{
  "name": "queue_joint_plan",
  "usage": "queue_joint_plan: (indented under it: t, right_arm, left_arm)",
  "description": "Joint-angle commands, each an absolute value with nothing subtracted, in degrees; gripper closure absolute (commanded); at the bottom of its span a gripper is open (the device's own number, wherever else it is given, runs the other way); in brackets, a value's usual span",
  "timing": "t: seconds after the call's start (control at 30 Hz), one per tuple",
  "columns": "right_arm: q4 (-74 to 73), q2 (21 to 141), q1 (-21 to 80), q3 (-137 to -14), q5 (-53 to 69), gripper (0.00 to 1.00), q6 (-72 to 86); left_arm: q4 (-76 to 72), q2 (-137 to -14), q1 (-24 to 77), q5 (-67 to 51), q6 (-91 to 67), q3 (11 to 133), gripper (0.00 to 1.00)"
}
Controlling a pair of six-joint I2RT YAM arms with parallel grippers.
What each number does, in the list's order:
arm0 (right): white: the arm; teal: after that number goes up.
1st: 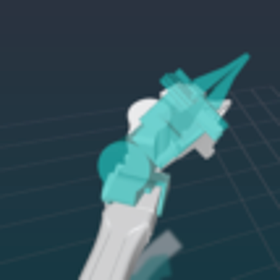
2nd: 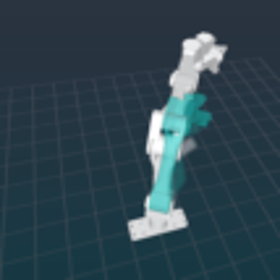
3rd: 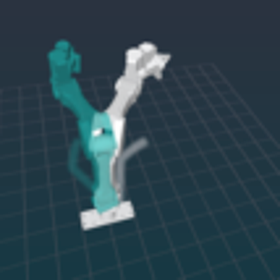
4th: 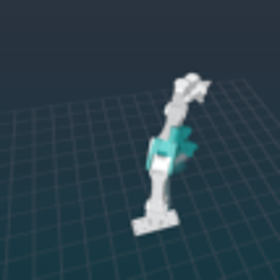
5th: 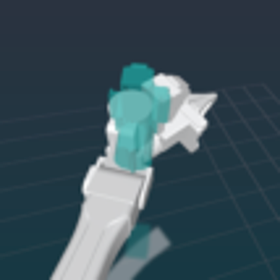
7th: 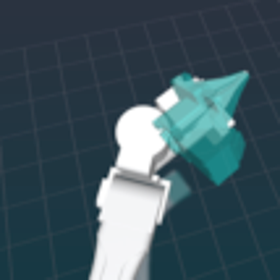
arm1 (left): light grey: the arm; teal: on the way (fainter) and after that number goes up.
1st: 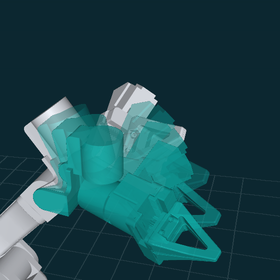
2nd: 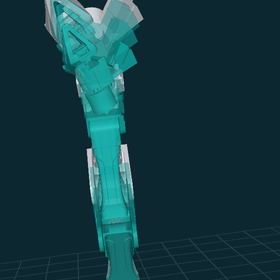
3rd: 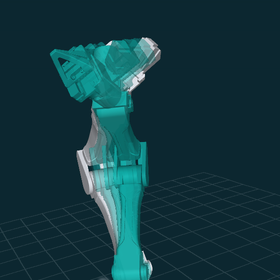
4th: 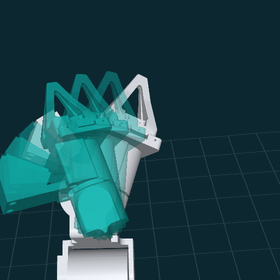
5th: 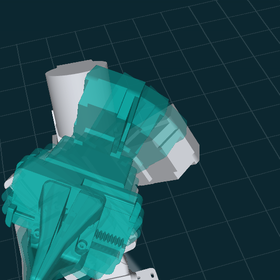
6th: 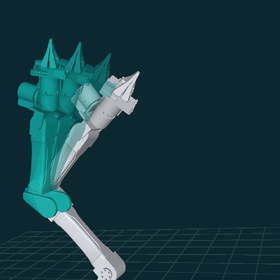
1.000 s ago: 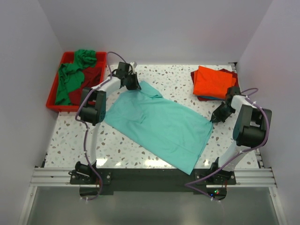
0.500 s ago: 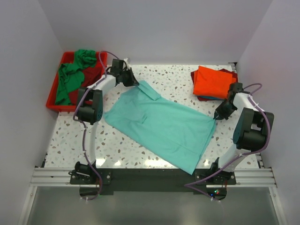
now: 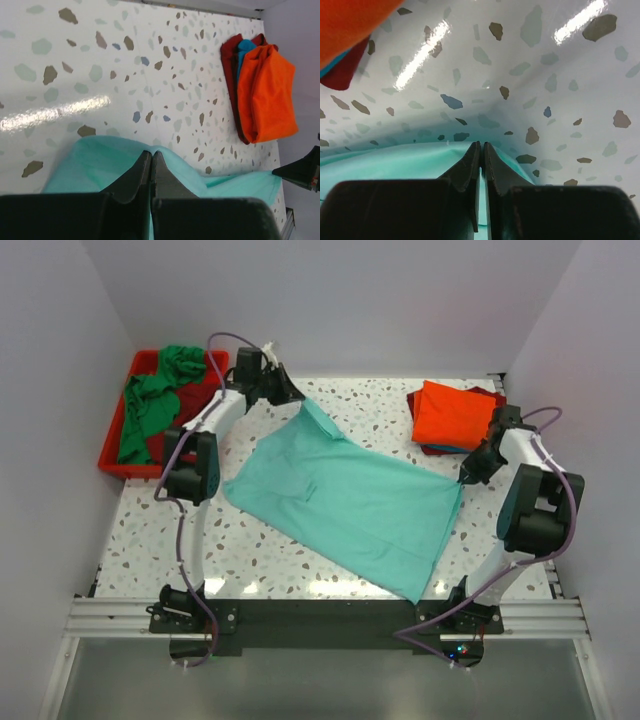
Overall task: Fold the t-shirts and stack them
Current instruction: Fold the tshirt
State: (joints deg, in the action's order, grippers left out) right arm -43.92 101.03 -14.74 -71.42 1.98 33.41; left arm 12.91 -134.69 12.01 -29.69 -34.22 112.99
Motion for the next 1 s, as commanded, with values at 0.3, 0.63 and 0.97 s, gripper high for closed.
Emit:
queue_joint_plan:
  t: [0.3, 0.63, 0.97]
  right_arm:
    - [-47.1, 106.4, -14.8, -83.1, 0.3, 0.95, 33.3]
    - [-47.4, 104.6, -13.0, -83.9, 1.7, 0.95, 32.5]
    - [-45.3, 96.5, -9.9, -73.6, 1.1, 1.0, 32.3]
  left_arm:
    - [5.6, -141.4, 10.5, -34.4, -39.9, 124.7, 1.0]
    - [4.0, -133.3, 9.3, -35.4, -41.3, 115.4, 1.0]
    - [6.3, -114.0, 6.8, -35.9, -40.0, 88.7, 1.0]
